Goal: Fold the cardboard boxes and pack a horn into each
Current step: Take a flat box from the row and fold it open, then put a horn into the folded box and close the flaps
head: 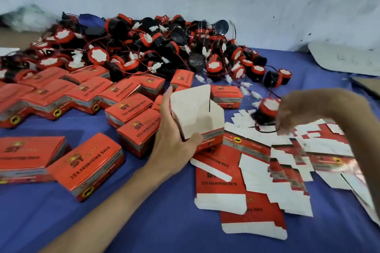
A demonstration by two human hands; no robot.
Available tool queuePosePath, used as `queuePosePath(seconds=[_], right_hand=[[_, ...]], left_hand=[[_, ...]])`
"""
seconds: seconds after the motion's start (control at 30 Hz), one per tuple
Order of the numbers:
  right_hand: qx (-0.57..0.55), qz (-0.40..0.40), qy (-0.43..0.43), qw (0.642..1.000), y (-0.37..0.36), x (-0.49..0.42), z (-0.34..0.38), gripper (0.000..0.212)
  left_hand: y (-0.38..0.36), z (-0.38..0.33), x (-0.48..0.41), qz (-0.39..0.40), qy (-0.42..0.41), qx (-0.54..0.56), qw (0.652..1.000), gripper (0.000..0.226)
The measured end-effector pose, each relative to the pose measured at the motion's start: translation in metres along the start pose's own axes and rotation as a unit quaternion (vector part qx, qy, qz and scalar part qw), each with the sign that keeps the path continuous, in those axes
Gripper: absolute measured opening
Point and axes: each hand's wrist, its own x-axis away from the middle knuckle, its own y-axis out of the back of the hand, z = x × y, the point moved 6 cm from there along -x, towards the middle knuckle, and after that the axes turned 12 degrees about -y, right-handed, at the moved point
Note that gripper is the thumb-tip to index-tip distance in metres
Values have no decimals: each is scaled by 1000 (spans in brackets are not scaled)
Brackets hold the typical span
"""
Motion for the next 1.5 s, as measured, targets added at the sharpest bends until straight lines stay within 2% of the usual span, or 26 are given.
queuePosePath(seconds=[0.03,0.13,0.17,0.23,0.3,0.33,0.4,0.43,0.47,0.57,0.6,0.63,0.73,0.8,0.83,0.87,0.9,1.0,1.07,1.17,1.23,1.27,1.33,1.4,1.43,1.5], right_hand=[[-28,3,-13,1000,4,8,-4,26],[-63,-98,-57,992,19,-5,-1,56],[-63,-99,-75,990,15,-14,7,64],[-35,-79,-117,989,-2,-33,24,72],[-43,-128,-149,979,-12,-46,28,76],[-82,-176,-160,968,-12,-46,23,76],[-179,-300,-191,917,-5,-36,-1,74],[-186,-337,-222,896,-4,-31,-16,77],[-177,-323,-255,894,-9,-29,-32,82],[-117,-129,-259,950,-39,-34,-49,101],[-104,-105,-245,958,-46,-36,-48,101],[-103,-112,-230,961,-49,-37,-45,96],[-99,-227,-166,954,-47,-39,-32,59],[-227,-332,-47,914,-42,-32,-18,35],[-300,-359,16,884,-41,-26,-10,33],[-340,-362,49,867,-42,-22,-3,41],[-347,-347,44,870,-44,-24,2,51],[-267,-301,-95,911,-55,-34,7,79],[-253,-313,-133,906,-51,-33,10,78],[-296,-345,-108,884,-44,-33,14,60],[-389,-373,-65,840,-42,-29,11,51],[-472,-376,-33,797,-40,-26,5,49],[-662,-329,64,670,-38,-19,-6,50],[-773,-262,154,557,-37,-14,-9,52],[-807,-229,185,512,-36,-13,-6,45],[-851,-191,196,449,-37,-13,5,19]], left_hand=[[1,-2,-1,-3,-9,-2,1000,101],[1,-6,0,-6,-32,10,999,92],[1,-8,0,-8,-38,15,999,86],[1,-8,1,-19,-44,20,999,82],[1,-6,1,-26,-52,15,998,79],[0,-4,1,-27,-58,8,998,76],[0,-2,1,-30,-77,-11,997,73],[1,-1,1,-33,-87,-20,995,73],[1,-1,1,-36,-98,-31,994,71],[1,-2,0,-27,-122,-82,989,46],[0,-1,0,-17,-125,-98,987,39],[-1,0,0,-6,-124,-109,986,33],[-2,3,0,18,-97,-117,988,27],[-1,4,0,17,-89,-107,990,30],[-1,4,0,16,-85,-101,991,32],[-1,4,0,15,-82,-99,992,34],[-1,5,0,14,-79,-99,992,37],[-1,5,0,17,-65,-99,993,41],[-3,5,0,23,-60,-94,993,42],[-2,3,0,23,-58,-82,995,40],[0,4,-1,14,-57,-73,996,41],[0,5,-1,10,-54,-70,996,43],[0,5,-1,6,-50,-68,996,45],[-1,5,-1,8,-47,-67,997,45],[-1,5,-1,9,-47,-67,997,44],[0,6,-1,9,-48,-69,996,44]])
